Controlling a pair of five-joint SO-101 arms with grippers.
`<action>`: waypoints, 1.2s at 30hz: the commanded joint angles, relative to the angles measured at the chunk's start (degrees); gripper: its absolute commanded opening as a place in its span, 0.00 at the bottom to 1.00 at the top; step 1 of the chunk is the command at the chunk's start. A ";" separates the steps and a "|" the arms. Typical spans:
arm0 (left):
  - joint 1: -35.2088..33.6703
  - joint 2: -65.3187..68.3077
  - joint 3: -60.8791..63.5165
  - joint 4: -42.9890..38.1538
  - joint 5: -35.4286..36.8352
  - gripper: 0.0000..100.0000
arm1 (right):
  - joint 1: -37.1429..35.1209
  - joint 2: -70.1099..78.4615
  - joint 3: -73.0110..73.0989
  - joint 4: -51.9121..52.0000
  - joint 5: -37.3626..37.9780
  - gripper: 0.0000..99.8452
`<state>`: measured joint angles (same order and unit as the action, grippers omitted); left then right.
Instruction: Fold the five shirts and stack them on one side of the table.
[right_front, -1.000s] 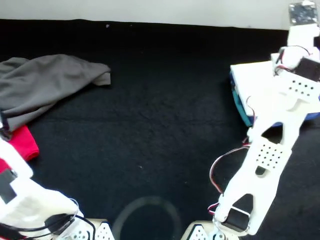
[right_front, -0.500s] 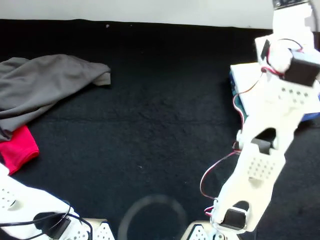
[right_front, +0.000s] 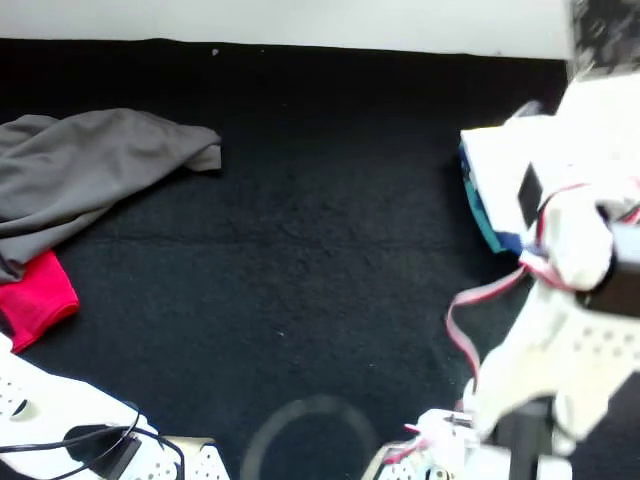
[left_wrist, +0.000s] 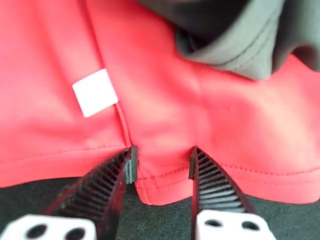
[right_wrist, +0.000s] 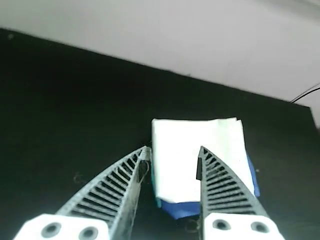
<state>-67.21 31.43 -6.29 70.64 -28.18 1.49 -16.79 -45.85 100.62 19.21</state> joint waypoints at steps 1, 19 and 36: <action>-2.33 0.22 -4.26 1.93 -0.62 0.18 | -4.18 -9.45 18.59 -1.54 -0.62 0.16; 3.21 -0.13 0.40 1.76 -0.26 0.01 | -6.02 -25.01 50.86 -10.42 -0.79 0.16; 29.93 -34.95 -13.32 28.84 5.45 0.01 | -5.76 -25.45 85.76 -32.84 -0.97 0.16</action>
<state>-44.26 6.81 -17.19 98.07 -23.25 -4.13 -40.97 37.23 71.08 18.86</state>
